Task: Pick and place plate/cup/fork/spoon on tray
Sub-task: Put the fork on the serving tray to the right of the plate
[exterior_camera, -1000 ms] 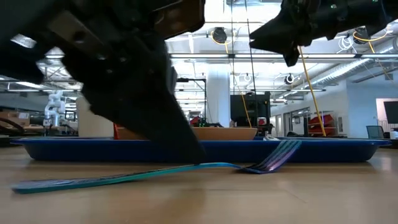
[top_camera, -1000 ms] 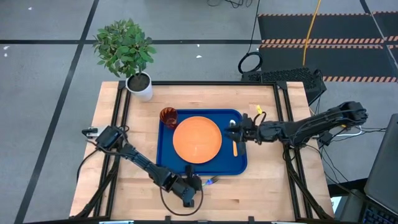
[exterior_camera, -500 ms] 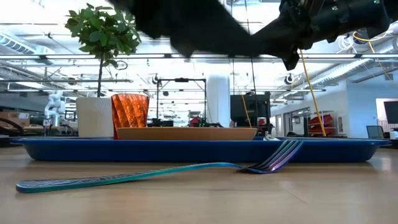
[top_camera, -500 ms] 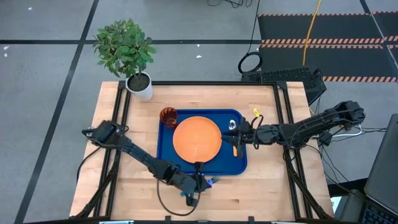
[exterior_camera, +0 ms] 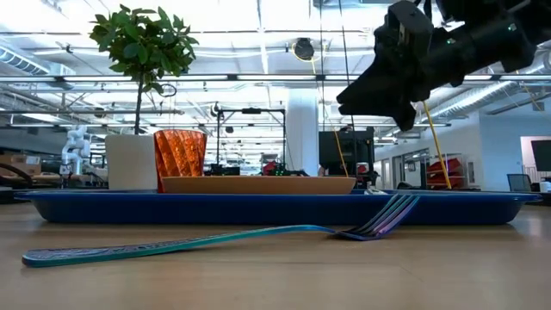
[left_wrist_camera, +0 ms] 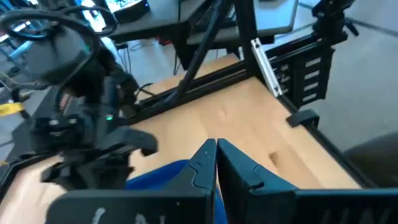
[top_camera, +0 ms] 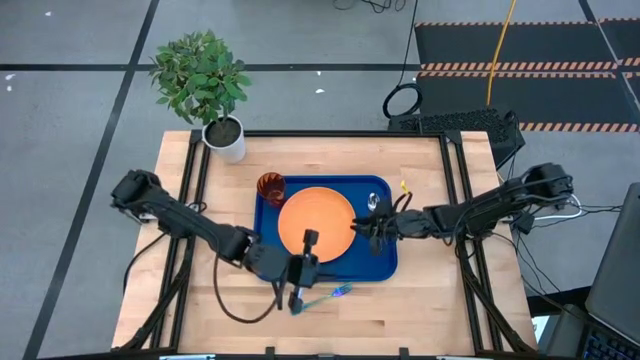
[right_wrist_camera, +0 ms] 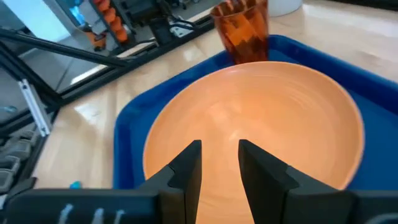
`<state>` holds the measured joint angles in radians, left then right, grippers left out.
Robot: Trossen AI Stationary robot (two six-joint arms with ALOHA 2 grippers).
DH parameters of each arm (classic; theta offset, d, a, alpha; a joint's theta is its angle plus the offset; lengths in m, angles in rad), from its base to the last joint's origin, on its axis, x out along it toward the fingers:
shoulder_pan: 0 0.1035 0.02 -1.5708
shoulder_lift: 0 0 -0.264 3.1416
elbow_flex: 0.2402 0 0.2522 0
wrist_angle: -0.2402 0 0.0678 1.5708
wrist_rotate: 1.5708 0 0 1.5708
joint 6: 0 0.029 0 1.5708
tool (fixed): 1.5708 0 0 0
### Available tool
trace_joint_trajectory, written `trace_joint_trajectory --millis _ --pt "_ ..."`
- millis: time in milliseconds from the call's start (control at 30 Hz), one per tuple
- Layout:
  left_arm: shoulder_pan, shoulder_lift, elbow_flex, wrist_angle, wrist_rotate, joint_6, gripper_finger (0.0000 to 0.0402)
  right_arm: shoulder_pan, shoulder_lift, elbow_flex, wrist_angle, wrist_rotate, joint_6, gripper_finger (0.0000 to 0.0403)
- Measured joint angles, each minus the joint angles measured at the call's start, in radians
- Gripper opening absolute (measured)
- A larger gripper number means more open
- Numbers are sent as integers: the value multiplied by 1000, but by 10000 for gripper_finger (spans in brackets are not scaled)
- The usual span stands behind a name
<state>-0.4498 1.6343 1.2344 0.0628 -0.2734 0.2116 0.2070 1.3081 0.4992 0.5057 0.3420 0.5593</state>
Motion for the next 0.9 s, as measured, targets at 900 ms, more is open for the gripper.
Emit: trace_joint_trajectory --millis 900 --pt "287 16 -1 2 180 230 19 48 4 0 45 -3 -164 100"
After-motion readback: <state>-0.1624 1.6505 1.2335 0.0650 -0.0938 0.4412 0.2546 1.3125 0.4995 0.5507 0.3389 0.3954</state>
